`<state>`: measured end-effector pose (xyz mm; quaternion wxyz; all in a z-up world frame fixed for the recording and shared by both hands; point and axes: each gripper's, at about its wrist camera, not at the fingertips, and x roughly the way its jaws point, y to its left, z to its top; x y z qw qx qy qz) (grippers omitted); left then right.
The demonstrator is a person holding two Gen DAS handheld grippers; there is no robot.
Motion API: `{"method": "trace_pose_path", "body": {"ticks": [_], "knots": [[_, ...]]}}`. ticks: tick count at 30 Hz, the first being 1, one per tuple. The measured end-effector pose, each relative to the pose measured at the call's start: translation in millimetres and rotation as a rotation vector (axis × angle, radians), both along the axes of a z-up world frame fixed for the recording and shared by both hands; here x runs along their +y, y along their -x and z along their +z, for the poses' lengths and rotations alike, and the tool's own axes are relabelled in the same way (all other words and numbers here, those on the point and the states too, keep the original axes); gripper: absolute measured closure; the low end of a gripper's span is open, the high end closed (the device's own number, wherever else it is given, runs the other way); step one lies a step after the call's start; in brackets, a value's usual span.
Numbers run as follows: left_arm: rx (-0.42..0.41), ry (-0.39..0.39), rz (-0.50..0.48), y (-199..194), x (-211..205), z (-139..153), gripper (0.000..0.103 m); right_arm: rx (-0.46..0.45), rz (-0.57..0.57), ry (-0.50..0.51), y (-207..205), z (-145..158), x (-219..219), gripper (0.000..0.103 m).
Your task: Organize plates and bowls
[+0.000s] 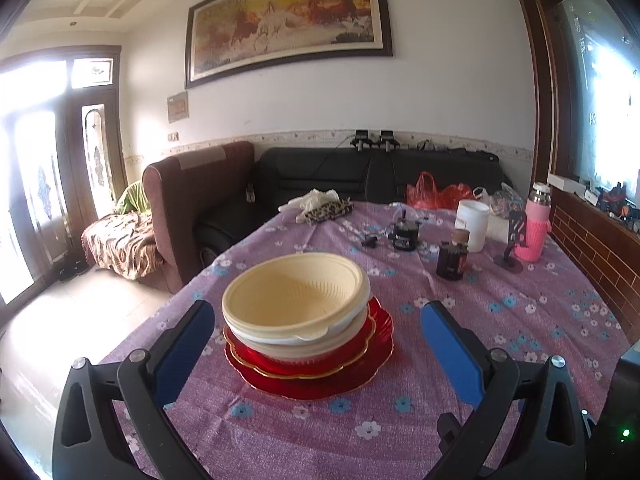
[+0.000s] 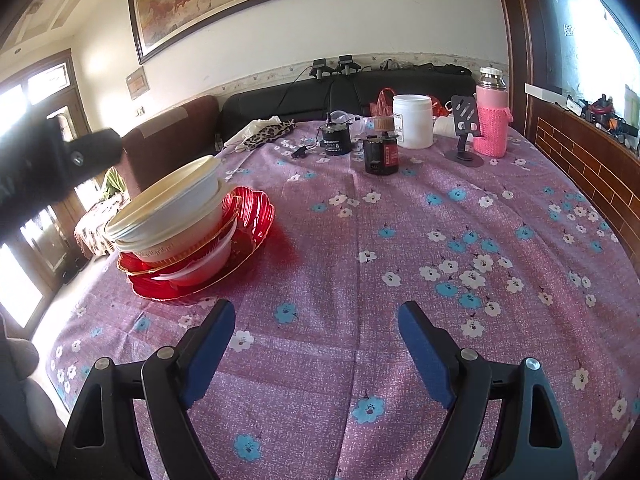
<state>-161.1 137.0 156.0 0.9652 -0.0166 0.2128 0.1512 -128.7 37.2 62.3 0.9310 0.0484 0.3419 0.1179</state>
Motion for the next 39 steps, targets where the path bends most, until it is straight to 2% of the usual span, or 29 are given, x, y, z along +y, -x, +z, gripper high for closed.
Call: {"method": "trace_pose_path", "body": {"ticks": [11,15,18,23,26,29,31,35,39], "knots": [[0.095,0.081,0.000,-15,20,-21,0.000,0.025,0.022,0.038,-2,-6,15,0.015],[0.082,0.090,0.015,-12,28,-23,0.000,0.027,0.037,0.057,-1,-8,24,0.015],[0.007,0.086,0.046,0,36,-14,0.000,0.028,0.043,0.069,-1,-8,30,0.015],[-0.285,0.057,0.113,48,45,14,0.000,0.020,0.052,0.084,0,-8,38,0.015],[-0.366,0.067,0.132,64,50,21,0.000,0.017,0.059,0.090,0,-7,45,0.015],[-0.311,0.023,0.132,61,49,25,0.000,0.007,0.078,0.111,3,-5,55,0.015],[-0.279,0.005,0.091,57,47,23,0.000,-0.004,0.093,0.128,6,-3,62,0.015],[-0.214,0.105,0.066,49,62,15,0.000,-0.016,0.124,0.168,9,3,77,0.015],[-0.157,0.148,0.090,42,78,2,0.000,-0.009,0.132,0.193,3,9,85,0.015]]}}
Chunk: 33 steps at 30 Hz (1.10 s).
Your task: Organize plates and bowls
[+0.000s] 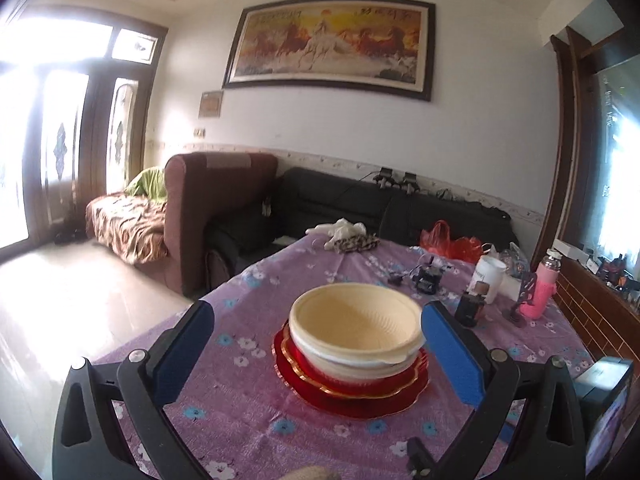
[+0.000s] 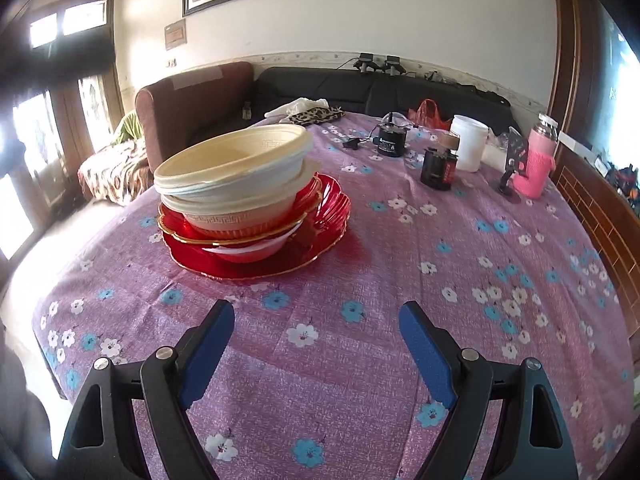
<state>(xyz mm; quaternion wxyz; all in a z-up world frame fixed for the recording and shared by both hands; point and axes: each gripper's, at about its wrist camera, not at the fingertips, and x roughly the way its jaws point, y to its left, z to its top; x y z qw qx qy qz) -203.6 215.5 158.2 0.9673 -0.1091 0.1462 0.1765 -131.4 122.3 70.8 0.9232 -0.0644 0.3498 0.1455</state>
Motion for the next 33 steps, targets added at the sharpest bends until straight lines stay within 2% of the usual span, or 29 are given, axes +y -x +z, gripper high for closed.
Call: {"method": "trace_pose_path", "body": {"ticks": [6,10,15,20,33], "knots": [[0.064,0.073,0.011,-6,26,-18,0.000,0.012,-0.004,0.006,-9,4,10,0.015],[0.143,0.080,0.017,-15,35,-29,0.000,0.023,0.016,0.014,-6,1,21,0.015],[0.201,0.091,0.018,-23,42,-40,0.000,0.036,0.031,0.026,-5,-4,32,0.015],[0.224,0.128,0.017,-27,51,-47,0.000,0.049,0.039,0.035,-7,-9,39,0.015],[0.266,0.147,0.031,-33,60,-54,0.000,0.057,0.054,0.047,-11,-12,48,0.015]]}}
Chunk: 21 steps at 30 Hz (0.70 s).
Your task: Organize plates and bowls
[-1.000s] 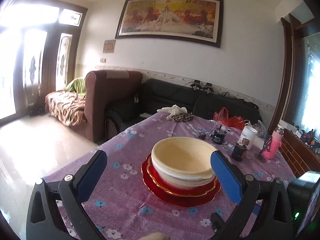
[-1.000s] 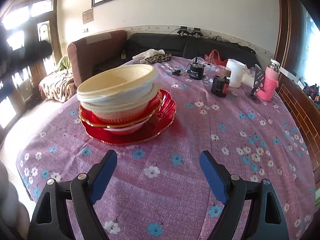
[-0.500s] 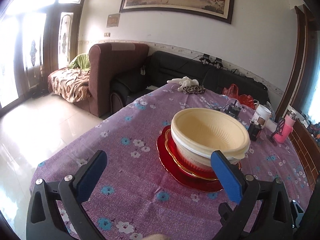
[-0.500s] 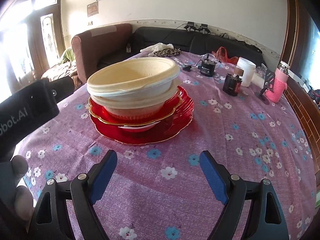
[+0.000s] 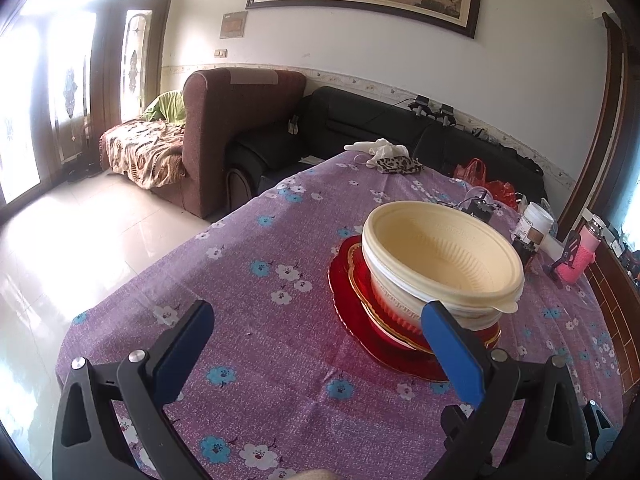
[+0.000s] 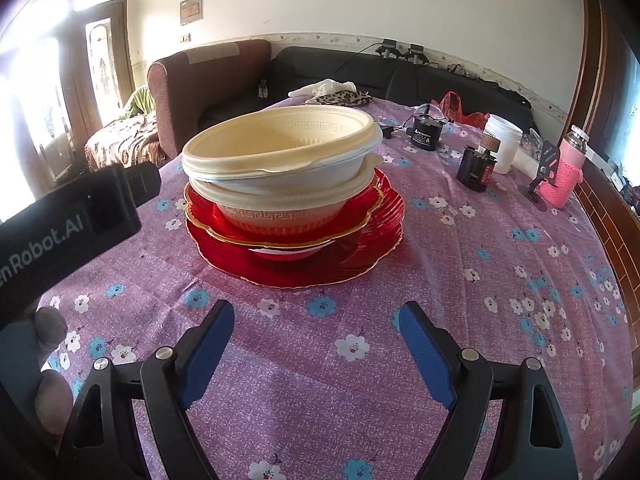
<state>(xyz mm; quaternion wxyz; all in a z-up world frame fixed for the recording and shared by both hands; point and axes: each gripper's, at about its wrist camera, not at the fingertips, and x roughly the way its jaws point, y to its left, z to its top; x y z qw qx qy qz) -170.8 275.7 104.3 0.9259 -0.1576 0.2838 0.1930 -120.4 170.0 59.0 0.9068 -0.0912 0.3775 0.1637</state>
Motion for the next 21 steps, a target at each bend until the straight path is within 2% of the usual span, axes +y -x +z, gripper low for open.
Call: {"method": "trace_pose_path", "body": {"ticks": [21], "knots": [[0.043,0.000,-0.005,-5.6,-7.6,-3.4,0.000,0.018,-0.004,-0.014,-3.0,-3.6,-7.1,0.015]]}}
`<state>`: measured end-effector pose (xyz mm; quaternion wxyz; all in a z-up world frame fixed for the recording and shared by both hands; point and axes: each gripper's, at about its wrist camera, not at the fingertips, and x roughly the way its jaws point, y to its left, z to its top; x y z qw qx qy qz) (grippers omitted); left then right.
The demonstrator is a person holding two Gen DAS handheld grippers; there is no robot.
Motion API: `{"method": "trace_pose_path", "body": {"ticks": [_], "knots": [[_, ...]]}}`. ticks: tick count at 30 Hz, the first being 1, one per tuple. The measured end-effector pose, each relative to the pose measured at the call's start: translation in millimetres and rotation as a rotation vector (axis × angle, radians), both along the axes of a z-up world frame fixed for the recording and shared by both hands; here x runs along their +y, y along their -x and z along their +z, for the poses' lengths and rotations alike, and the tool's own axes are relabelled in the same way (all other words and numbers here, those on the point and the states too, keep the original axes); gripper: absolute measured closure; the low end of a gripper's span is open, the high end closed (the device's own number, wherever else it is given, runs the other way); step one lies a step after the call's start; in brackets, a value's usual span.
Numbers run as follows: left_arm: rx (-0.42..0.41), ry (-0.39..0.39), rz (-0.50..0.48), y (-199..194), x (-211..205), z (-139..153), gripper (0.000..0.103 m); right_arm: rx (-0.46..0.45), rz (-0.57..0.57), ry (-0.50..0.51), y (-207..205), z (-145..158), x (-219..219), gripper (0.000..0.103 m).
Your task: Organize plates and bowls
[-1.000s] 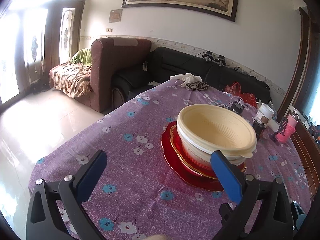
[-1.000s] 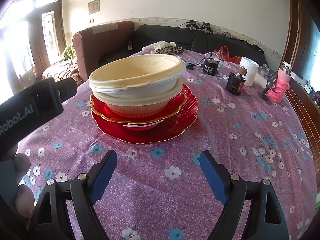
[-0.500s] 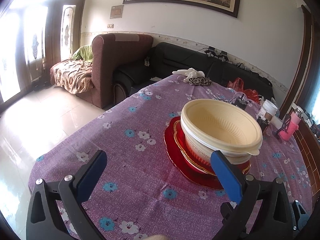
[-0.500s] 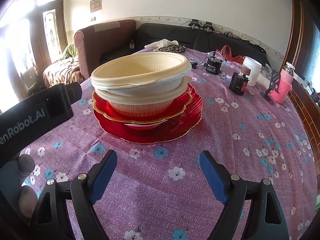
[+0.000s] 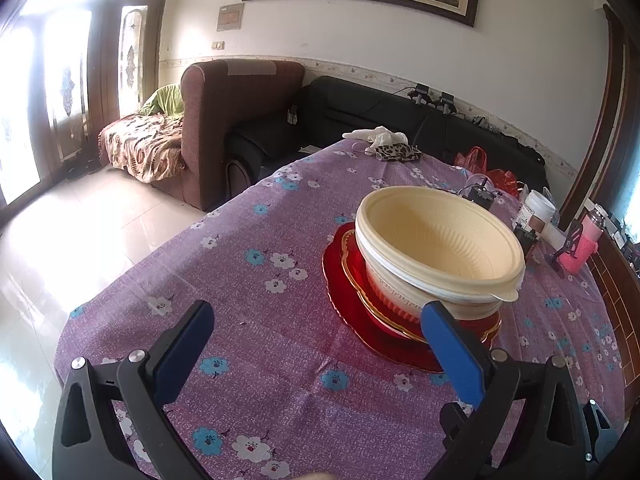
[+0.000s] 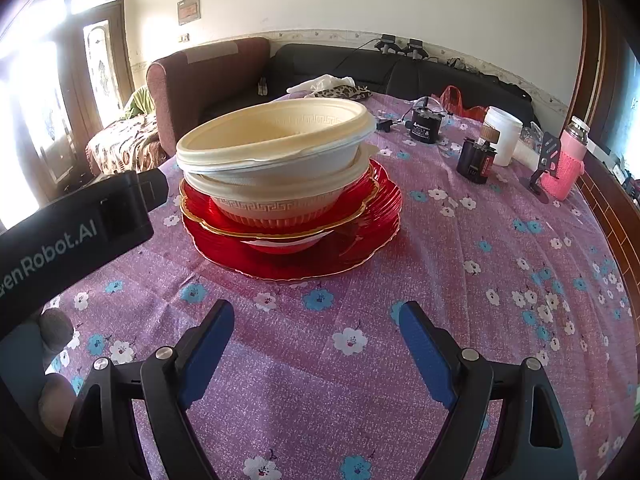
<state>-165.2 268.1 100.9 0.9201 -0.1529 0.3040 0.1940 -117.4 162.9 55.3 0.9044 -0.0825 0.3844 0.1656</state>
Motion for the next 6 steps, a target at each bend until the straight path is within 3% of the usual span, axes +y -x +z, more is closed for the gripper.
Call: {"method": "trace_pose_path", "body": {"ticks": [6], "knots": [[0.034,0.006,-0.011,-2.4,-4.7,-1.0,0.000,-0.005,-0.002,-0.012,-1.1,3.2,-4.2,0.015]]}}
